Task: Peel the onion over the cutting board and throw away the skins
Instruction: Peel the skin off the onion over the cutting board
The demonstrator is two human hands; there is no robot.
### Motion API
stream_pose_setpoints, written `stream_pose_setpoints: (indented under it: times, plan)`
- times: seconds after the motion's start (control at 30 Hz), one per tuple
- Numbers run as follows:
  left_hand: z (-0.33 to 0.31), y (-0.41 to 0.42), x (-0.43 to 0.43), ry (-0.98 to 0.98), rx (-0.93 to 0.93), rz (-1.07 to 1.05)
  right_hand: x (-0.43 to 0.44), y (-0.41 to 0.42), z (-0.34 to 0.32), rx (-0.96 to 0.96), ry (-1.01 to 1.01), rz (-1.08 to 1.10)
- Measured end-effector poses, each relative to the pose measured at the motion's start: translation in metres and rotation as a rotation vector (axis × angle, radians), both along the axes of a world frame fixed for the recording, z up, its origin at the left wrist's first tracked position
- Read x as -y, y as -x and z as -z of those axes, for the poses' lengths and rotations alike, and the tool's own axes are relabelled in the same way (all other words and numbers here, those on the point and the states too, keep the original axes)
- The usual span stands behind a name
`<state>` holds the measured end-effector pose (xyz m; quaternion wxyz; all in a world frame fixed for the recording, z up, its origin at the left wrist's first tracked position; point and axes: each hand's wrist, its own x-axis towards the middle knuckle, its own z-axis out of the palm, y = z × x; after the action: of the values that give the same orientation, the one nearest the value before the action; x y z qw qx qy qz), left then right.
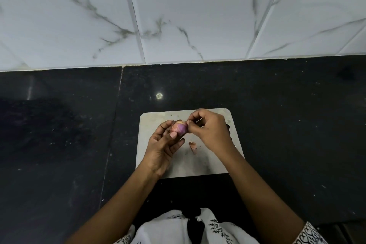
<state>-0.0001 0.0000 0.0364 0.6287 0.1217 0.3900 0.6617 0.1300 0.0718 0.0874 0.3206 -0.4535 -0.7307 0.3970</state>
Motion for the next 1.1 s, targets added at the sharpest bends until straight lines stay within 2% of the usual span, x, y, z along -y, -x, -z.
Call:
stream_pose_setpoints:
  times: [0.13, 0.27, 0.33, 0.43, 0.5, 0.53, 0.63, 0.73, 0.9, 1.1]
  plan:
    - [-0.001, 0.0, 0.0, -0.02, 0.03, -0.015, 0.0, 0.002, 0.001, -0.102, 0.183, -0.004]
    - [-0.001, 0.003, 0.001, -0.063, 0.039, -0.017, 0.003, 0.002, -0.005, -0.308, 0.485, 0.009]
    - [0.001, 0.005, 0.001, -0.071, 0.042, -0.017, 0.006, -0.001, -0.006, -0.309, 0.542, -0.036]
    - [0.004, 0.007, 0.003, -0.074, 0.041, -0.007, 0.009, -0.002, -0.005, -0.111, 0.309, -0.114]
    - [0.003, 0.006, 0.004, -0.073, 0.038, 0.002, 0.01, 0.001, -0.005, -0.058, 0.125, -0.118]
    - [0.003, 0.006, 0.004, -0.074, 0.035, 0.006, 0.009, 0.001, -0.005, -0.055, 0.1, -0.111]
    - [0.0, 0.006, 0.003, -0.064, 0.011, 0.027, 0.008, 0.002, -0.004, -0.033, 0.175, -0.122]
    - [-0.001, 0.007, 0.002, -0.056, -0.007, 0.019, 0.009, 0.004, -0.002, 0.011, 0.133, -0.127]
    - [-0.002, 0.005, 0.005, -0.077, 0.063, 0.018, 0.005, 0.003, 0.002, -0.155, 0.273, -0.039]
    - [0.0, 0.001, 0.006, -0.108, 0.152, 0.042, -0.002, 0.001, 0.007, -0.193, 0.238, 0.039]
